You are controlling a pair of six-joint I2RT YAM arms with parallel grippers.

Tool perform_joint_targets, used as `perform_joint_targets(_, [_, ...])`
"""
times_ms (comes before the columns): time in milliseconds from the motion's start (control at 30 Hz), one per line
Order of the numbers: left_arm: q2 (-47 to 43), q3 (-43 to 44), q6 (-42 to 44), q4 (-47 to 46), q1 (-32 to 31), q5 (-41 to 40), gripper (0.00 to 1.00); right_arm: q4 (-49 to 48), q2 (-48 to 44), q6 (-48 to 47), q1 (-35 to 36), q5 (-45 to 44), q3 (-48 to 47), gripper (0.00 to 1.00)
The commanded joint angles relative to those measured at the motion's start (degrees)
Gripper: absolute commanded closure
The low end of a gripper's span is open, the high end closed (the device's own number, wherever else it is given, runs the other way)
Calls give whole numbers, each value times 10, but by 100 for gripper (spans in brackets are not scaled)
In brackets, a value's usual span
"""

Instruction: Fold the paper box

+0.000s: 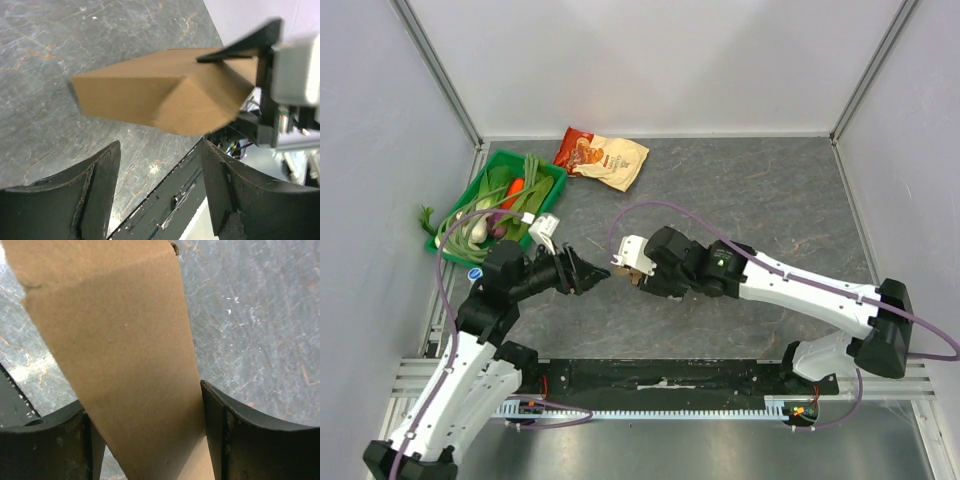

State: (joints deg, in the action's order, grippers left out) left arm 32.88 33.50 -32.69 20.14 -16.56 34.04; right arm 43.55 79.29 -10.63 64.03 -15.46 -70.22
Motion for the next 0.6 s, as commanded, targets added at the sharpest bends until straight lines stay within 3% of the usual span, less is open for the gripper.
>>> perform_joint_targets(0, [16, 56, 119, 12, -128, -129, 28, 82, 36, 15, -43, 112, -51, 51])
perform_joint_targets(33, [24, 61, 131, 17, -155, -180, 27, 94, 42, 11, -51, 122, -62, 51])
perform_joint_targets(200, [74, 80, 184, 18, -254, -272, 26, 104, 77, 0, -91, 154, -85, 49])
perform_joint_targets(567, [128, 66, 284, -88, -284, -366, 31, 85, 97, -1, -122, 198, -80, 46])
